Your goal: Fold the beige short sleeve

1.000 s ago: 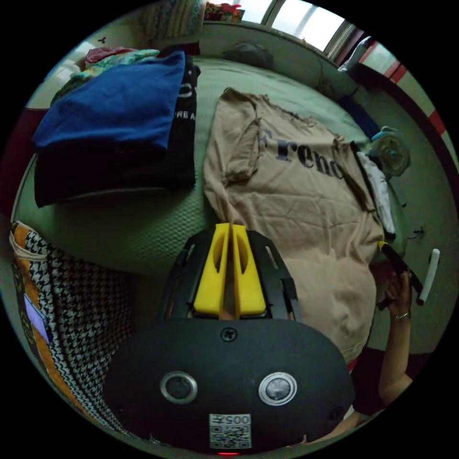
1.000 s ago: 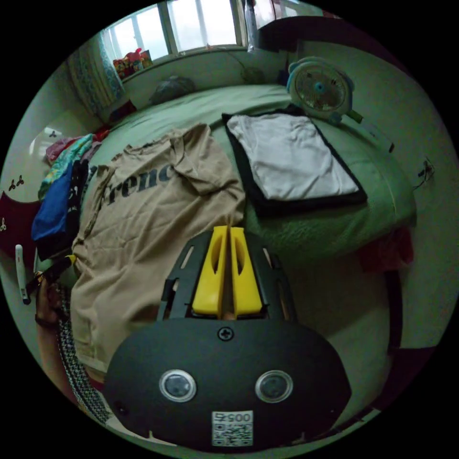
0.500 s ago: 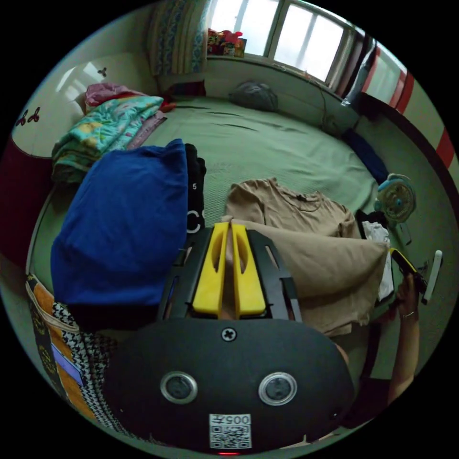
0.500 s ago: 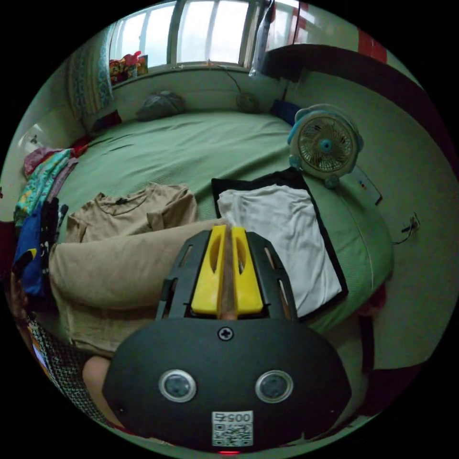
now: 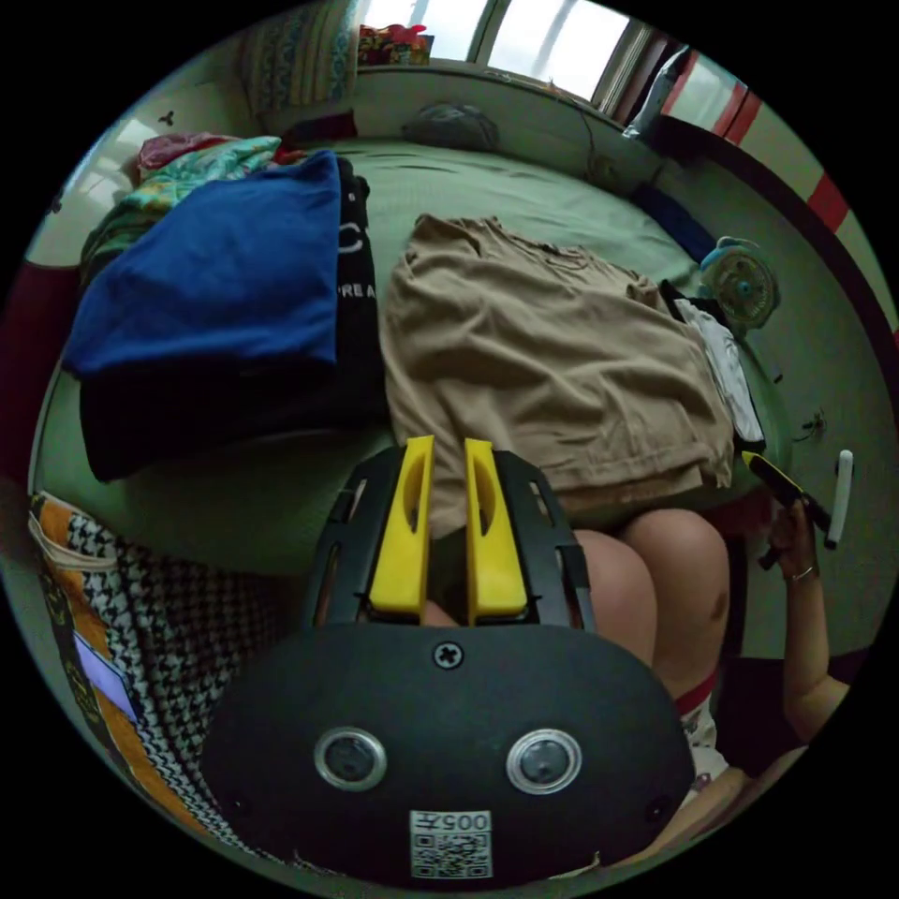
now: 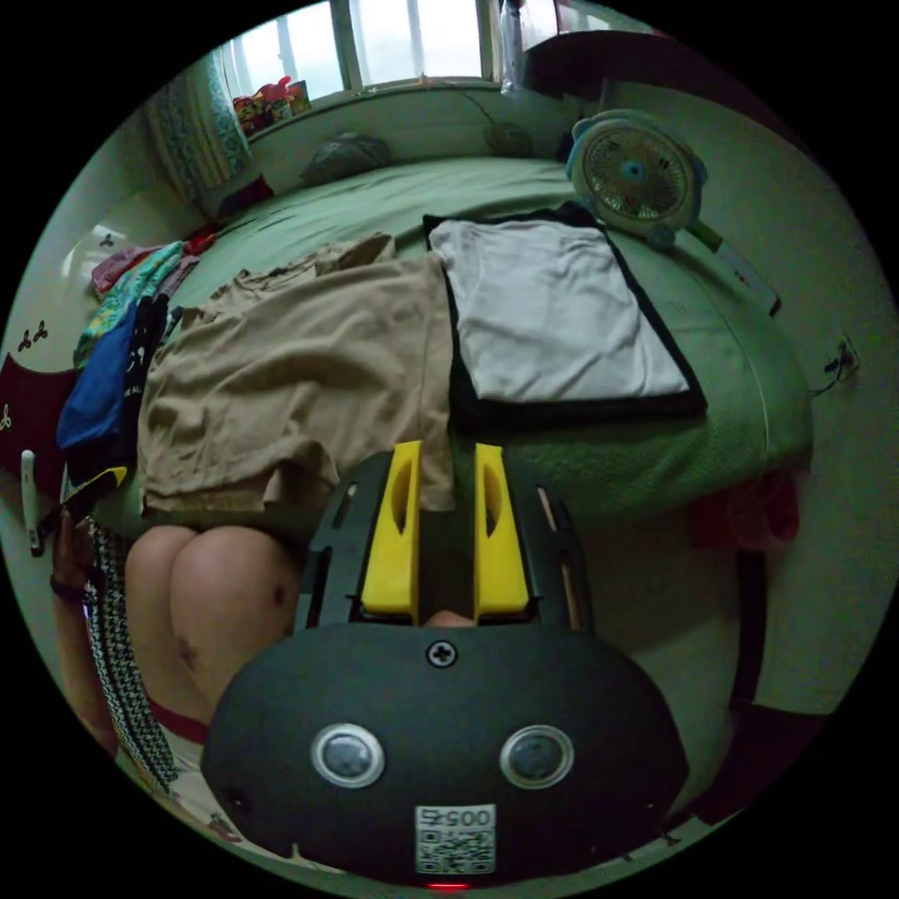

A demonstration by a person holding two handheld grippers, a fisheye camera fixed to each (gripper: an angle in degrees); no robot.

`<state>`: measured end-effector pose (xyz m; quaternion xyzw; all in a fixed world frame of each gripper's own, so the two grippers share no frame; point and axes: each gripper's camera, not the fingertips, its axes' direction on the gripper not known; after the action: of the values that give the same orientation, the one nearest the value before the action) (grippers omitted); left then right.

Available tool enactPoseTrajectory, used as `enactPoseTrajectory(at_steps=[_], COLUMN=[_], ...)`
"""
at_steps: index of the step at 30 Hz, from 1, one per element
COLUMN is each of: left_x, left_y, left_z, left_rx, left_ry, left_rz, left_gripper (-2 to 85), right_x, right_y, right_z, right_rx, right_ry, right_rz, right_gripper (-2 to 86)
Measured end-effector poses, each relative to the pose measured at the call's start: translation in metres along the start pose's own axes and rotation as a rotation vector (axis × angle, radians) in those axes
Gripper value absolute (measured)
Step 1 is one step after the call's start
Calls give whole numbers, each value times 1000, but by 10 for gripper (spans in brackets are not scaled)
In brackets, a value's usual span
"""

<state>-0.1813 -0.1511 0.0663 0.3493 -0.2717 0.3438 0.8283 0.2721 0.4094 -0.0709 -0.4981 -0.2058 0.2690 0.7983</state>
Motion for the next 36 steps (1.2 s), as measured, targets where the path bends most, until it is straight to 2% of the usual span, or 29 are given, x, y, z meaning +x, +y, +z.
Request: enactPoseTrajectory(at_steps=[6, 10, 14, 16, 22, 27, 34, 36], left_x=[2, -5, -11, -17, -28, -40, -57, -59], left_y=[17, 26, 32, 39, 55, 66, 92, 100], left_z=[6, 9, 22, 33, 27, 19, -10, -20], left_rx=[-19, -38, -80, -130, -113, -119, -59, -27], left_ry=[-25, -29, -90, -147, -126, -162, -154, -87], left_rz=[-25, -58, -64, -105, -109, -132, -162, -148], left_gripper=[79, 79, 75, 59, 22, 5, 17, 45], right_x=[-25, -33, -16, -8, 3, -1, 22, 25], right_y=[4, 7, 8, 7, 10, 20, 35, 39], right_z=[25, 16, 9, 9, 18, 18, 4, 0], right_rx=[-56, -31, 1, 5, -39, -24, -17, -20], right_ry=[80, 168, 215, 217, 177, 234, 125, 116], right_rz=[-35, -75, -53, -36, -9, -61, 11, 7], right_gripper=[85, 15, -5, -8, -9, -9, -10, -9])
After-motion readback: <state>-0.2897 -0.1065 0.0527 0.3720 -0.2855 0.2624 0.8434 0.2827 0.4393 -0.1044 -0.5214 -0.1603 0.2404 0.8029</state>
